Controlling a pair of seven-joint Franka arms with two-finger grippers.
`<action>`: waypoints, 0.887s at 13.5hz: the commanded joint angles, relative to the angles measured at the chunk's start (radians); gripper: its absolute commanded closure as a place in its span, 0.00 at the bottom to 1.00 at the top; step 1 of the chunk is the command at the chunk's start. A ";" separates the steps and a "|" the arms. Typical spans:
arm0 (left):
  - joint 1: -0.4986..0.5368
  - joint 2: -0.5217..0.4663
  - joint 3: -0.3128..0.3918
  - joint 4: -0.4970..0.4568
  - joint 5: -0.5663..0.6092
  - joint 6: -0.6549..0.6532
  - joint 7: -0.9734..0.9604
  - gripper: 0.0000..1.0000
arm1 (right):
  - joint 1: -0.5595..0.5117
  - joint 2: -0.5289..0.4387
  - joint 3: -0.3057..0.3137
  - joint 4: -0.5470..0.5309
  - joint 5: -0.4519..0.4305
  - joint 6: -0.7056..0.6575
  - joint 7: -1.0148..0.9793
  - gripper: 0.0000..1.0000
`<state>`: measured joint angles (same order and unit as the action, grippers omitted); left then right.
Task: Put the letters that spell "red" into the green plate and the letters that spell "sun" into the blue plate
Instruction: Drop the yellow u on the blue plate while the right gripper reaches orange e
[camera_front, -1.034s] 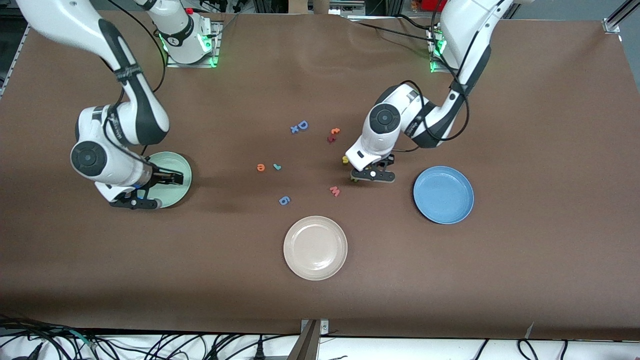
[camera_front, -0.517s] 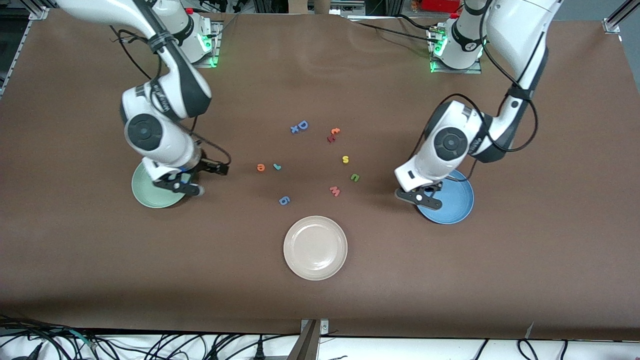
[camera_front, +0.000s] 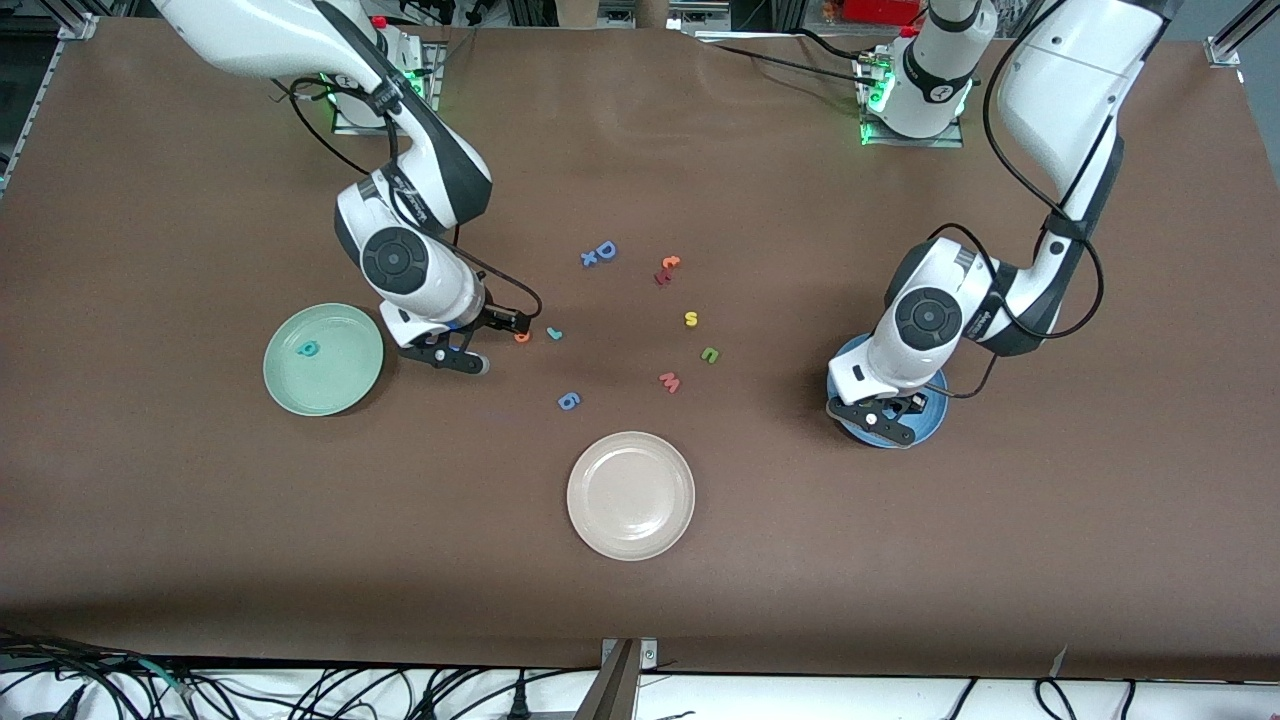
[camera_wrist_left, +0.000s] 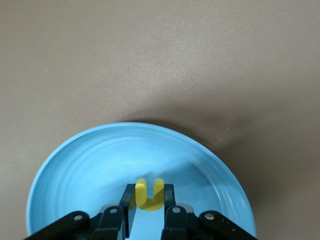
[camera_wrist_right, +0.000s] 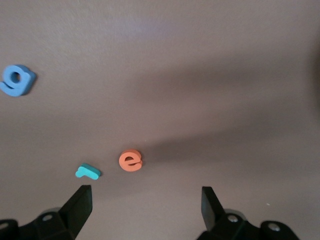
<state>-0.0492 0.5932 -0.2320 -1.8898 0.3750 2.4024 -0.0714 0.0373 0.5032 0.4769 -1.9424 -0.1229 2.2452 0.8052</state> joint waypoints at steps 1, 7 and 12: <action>0.020 0.010 -0.017 0.018 0.021 0.003 0.013 0.01 | 0.013 0.038 0.003 -0.007 0.008 0.045 0.020 0.04; 0.020 -0.079 -0.098 0.018 -0.002 -0.117 -0.001 0.00 | 0.055 0.084 -0.014 -0.023 -0.017 0.136 0.069 0.04; -0.072 -0.064 -0.130 0.020 -0.074 -0.103 -0.078 0.00 | 0.056 0.103 -0.032 -0.035 -0.093 0.168 0.071 0.09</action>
<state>-0.0642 0.5301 -0.3640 -1.8624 0.3225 2.2979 -0.0938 0.0891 0.6057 0.4488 -1.9653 -0.1947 2.3877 0.8610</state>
